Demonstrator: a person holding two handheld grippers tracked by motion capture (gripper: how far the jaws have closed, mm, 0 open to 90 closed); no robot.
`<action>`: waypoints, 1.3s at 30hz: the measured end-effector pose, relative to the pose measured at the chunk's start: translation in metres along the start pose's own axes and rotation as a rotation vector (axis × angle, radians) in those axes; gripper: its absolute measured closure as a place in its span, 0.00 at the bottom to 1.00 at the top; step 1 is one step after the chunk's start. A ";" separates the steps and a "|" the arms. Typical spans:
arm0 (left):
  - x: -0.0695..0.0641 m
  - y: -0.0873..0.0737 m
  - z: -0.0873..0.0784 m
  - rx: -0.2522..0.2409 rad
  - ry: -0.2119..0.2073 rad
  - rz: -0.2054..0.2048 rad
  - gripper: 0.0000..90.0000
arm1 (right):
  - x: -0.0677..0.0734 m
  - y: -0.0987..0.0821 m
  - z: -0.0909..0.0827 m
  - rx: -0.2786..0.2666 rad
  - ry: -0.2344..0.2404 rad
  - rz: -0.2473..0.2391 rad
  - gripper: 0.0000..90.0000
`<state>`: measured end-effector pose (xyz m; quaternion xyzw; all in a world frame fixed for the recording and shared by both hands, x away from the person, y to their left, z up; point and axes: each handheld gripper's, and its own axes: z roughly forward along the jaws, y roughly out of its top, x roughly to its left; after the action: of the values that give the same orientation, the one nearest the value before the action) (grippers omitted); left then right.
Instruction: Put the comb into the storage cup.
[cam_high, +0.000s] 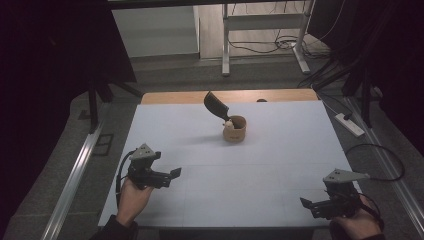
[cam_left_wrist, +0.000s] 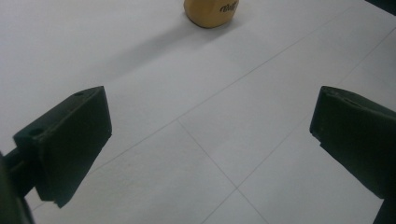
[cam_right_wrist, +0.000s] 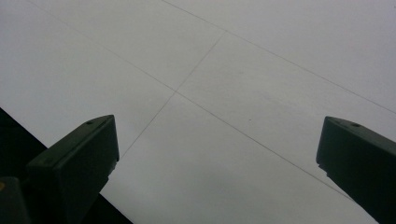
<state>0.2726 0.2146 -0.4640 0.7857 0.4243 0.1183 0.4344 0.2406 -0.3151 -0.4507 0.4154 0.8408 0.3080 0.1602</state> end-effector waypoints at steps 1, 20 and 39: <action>0.000 -0.001 -0.001 0.001 0.002 -0.002 0.00 | 0.000 0.000 0.000 0.000 0.000 0.000 0.00; 0.001 -0.023 -0.021 0.006 0.034 -0.034 0.00 | 0.000 0.000 0.000 0.003 -0.004 -0.003 0.00; 0.001 -0.047 -0.040 0.023 0.063 -0.076 0.00 | 0.001 0.000 0.001 0.005 -0.007 -0.006 0.00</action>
<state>0.2244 0.2515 -0.4774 0.7697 0.4686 0.1213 0.4162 0.2408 -0.3142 -0.4510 0.4146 0.8422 0.3038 0.1630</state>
